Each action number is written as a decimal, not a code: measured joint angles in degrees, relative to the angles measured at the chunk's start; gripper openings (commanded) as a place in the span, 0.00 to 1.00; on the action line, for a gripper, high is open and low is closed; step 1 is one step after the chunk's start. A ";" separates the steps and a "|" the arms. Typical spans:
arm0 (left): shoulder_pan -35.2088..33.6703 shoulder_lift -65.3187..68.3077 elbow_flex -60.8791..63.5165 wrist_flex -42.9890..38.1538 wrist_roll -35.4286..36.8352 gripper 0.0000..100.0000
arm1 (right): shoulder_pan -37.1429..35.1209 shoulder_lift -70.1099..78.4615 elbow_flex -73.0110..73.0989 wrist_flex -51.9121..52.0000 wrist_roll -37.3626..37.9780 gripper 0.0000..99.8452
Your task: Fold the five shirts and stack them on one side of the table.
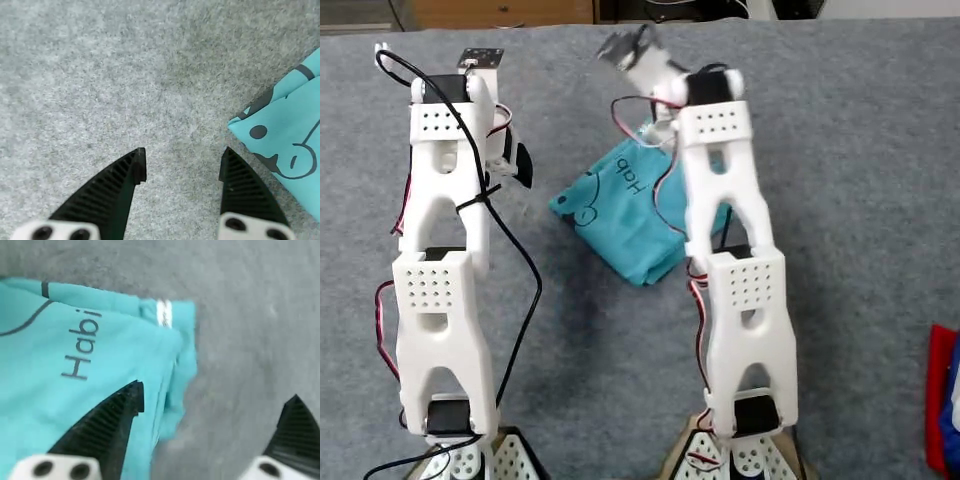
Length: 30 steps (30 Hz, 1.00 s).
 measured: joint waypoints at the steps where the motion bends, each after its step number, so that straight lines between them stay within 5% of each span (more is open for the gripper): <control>1: 0.00 0.00 0.00 0.00 0.00 0.25 | 0.44 0.00 -2.37 3.08 -3.96 0.41; 11: -1.23 0.00 0.00 0.00 0.00 0.25 | 5.98 -0.18 0.53 7.91 -49.14 0.41; 25: -4.13 0.00 0.00 0.00 0.00 0.25 | -0.44 -0.09 7.91 6.15 -77.10 0.41; 30: -4.13 0.00 0.00 0.00 0.00 0.25 | 0.70 5.71 8.00 1.58 -80.79 0.41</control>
